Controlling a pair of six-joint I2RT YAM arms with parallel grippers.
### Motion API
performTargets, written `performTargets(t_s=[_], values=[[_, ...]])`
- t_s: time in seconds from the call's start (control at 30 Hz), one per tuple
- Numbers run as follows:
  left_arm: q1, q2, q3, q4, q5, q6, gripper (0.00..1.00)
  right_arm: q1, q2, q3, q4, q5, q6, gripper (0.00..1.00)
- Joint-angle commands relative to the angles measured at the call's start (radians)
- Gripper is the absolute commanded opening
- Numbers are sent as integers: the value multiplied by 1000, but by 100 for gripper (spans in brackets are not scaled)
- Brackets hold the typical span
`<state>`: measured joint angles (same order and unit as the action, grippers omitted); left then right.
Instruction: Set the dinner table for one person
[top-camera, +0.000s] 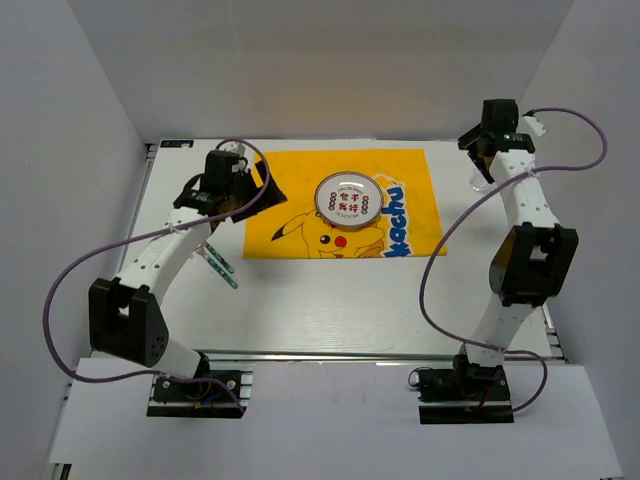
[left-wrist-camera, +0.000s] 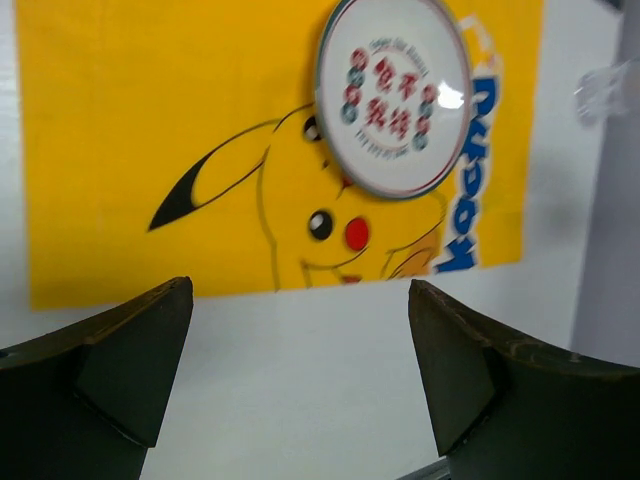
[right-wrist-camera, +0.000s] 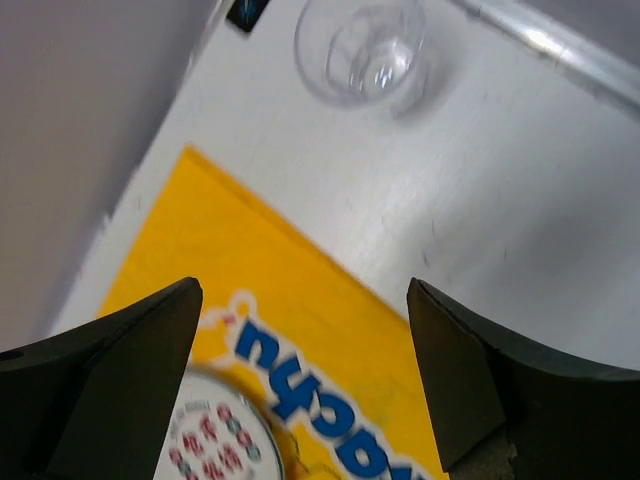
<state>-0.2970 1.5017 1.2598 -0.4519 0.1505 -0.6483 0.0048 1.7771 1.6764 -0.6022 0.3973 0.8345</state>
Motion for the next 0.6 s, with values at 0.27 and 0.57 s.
performTargets(t_s=[0.27, 0.57], values=[[10, -187, -123, -188, -57, 222, 98, -163, 453, 563, -148, 65, 37, 88], [10, -196, -161, -160, 24, 225, 98, -175, 505, 488, -1, 43, 9, 85]])
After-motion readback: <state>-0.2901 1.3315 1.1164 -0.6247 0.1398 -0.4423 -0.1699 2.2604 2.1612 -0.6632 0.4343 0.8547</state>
